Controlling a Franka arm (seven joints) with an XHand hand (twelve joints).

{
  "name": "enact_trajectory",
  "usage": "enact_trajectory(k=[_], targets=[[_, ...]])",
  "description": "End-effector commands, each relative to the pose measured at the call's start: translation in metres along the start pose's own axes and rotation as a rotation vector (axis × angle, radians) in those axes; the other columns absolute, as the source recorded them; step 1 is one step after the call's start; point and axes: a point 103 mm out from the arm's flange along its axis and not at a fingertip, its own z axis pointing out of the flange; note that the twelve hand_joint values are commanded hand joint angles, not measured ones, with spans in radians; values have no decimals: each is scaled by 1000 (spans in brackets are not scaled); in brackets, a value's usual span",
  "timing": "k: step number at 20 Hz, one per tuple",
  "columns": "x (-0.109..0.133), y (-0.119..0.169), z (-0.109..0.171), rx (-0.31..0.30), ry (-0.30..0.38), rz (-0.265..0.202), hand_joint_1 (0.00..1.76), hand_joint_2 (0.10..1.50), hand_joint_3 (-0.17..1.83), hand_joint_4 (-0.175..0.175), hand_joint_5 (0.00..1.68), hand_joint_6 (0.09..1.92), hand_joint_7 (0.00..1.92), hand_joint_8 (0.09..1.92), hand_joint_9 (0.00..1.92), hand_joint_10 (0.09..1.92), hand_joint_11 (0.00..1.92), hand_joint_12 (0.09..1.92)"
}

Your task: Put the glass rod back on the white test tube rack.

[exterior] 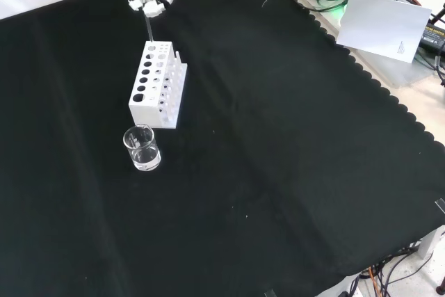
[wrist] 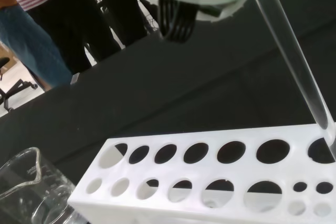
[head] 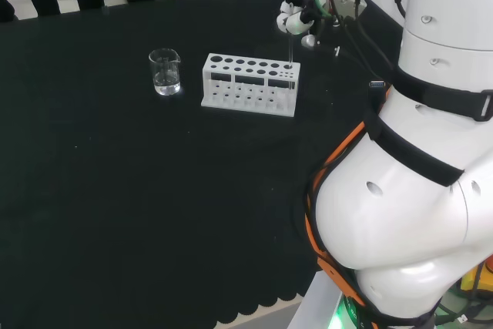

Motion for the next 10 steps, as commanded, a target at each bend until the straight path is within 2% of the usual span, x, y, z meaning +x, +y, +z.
enact_trajectory(k=[1,4,5,7,10], targets=[[1,1,5,62,1,2,1306,620,850,-160,1061,957,1228,1015,1596,879,1671,748],[0,-1,4,66,-13,9,1280,738,663,-92,1002,1023,1175,961,1612,872,1706,820],[0,-1,4,65,-16,10,1324,742,626,-118,940,1018,1159,937,1624,879,1720,874],[-1,-2,3,67,-21,12,1399,575,807,-159,822,1013,1026,923,1651,894,1754,968],[-1,-2,1,72,-24,14,1427,447,973,-174,718,1015,909,913,1691,911,1804,1024]])
